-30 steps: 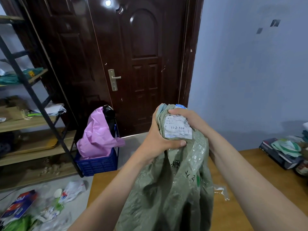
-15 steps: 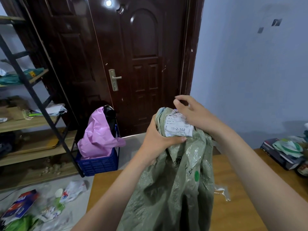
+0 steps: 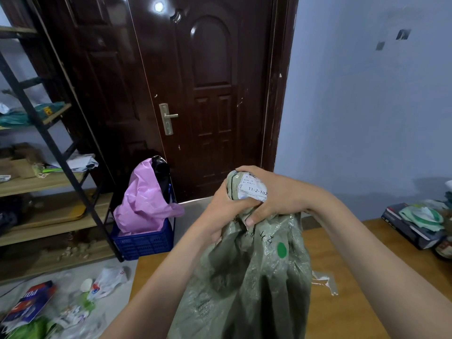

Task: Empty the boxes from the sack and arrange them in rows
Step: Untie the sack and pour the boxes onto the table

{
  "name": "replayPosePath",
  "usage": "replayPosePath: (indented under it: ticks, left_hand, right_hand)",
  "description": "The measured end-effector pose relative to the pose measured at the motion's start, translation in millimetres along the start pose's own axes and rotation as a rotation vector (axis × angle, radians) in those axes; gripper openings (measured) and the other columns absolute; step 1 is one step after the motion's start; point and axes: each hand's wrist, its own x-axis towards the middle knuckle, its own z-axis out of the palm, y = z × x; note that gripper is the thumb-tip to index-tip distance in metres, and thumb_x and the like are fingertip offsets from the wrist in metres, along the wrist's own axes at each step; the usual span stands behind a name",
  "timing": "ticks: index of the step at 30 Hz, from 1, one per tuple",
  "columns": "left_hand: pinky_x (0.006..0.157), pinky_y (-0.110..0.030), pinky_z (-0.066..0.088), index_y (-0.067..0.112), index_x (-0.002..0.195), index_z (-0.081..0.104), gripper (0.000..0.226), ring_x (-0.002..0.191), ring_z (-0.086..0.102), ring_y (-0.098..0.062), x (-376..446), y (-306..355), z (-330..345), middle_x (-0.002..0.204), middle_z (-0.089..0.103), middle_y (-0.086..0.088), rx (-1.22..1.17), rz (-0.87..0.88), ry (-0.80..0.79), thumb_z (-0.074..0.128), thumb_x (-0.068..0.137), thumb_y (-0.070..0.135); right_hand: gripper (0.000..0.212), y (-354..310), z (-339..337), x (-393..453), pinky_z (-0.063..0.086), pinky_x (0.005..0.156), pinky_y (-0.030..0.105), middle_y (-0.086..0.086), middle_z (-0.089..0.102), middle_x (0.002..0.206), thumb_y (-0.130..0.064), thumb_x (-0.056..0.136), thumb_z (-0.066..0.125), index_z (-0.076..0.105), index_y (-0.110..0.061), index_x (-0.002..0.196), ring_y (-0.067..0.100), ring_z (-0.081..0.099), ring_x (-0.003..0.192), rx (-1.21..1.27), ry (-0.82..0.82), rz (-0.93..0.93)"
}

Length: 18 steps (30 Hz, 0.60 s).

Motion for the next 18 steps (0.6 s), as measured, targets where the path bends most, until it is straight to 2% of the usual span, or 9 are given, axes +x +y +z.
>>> replayPosePath:
  ticks: [3, 7, 12, 14, 18]
  left_hand:
    - [0.103, -0.044, 0.048, 0.025, 0.132, 0.053, 0.067, 0.118, 0.063, -0.022, -1, -5, -11, 0.123, 0.068, -0.003, -0.063, -0.033, -0.079, 0.081, 0.071, 0.015]
    - [0.108, -0.039, 0.044, 0.029, 0.144, 0.038, 0.094, 0.126, 0.057, -0.014, -6, -14, -19, 0.134, 0.06, 0.005, 0.025, -0.012, -0.134, 0.087, 0.064, 0.023]
    - [0.114, -0.032, 0.035, 0.038, 0.154, -0.002, 0.131, 0.139, 0.04, -0.005, -13, -23, -23, 0.154, 0.032, 0.011, 0.14, 0.067, -0.274, 0.085, 0.066, -0.005]
    - [0.112, -0.03, 0.036, 0.039, 0.153, -0.006, 0.134, 0.139, 0.039, -0.004, -15, -23, -19, 0.154, 0.031, 0.009, 0.135, 0.083, -0.281, 0.084, 0.065, -0.008]
    - [0.1, -0.025, 0.048, 0.036, 0.151, 0.0, 0.132, 0.128, 0.053, -0.007, -13, -16, -7, 0.142, 0.046, 0.004, 0.096, 0.099, -0.192, 0.084, 0.057, -0.003]
  right_hand:
    - [0.101, -1, 0, -2, 0.049, 0.096, 0.03, -0.025, 0.058, 0.121, -0.039, 0.053, 0.092, 0.036, -0.05, 0.136, 0.0, 0.056, 0.112, -0.016, 0.101, -0.01]
    - [0.076, -2, 0, -6, 0.053, 0.09, 0.032, -0.023, 0.065, 0.107, -0.03, 0.056, 0.087, 0.053, -0.049, 0.12, -0.001, 0.062, 0.099, 0.049, 0.207, 0.017]
    - [0.059, -1, -1, -9, 0.056, 0.086, 0.039, -0.017, 0.069, 0.095, -0.028, 0.054, 0.085, 0.062, -0.046, 0.105, 0.005, 0.065, 0.091, 0.191, 0.308, 0.095]
    - [0.056, -4, -4, -10, 0.057, 0.085, 0.039, -0.016, 0.07, 0.093, -0.026, 0.054, 0.085, 0.063, -0.045, 0.102, 0.007, 0.066, 0.09, 0.228, 0.319, 0.108]
    - [0.053, -20, -10, -12, 0.056, 0.082, 0.038, -0.015, 0.069, 0.092, -0.03, 0.054, 0.082, 0.063, -0.044, 0.101, 0.01, 0.065, 0.09, 0.242, 0.365, 0.1]
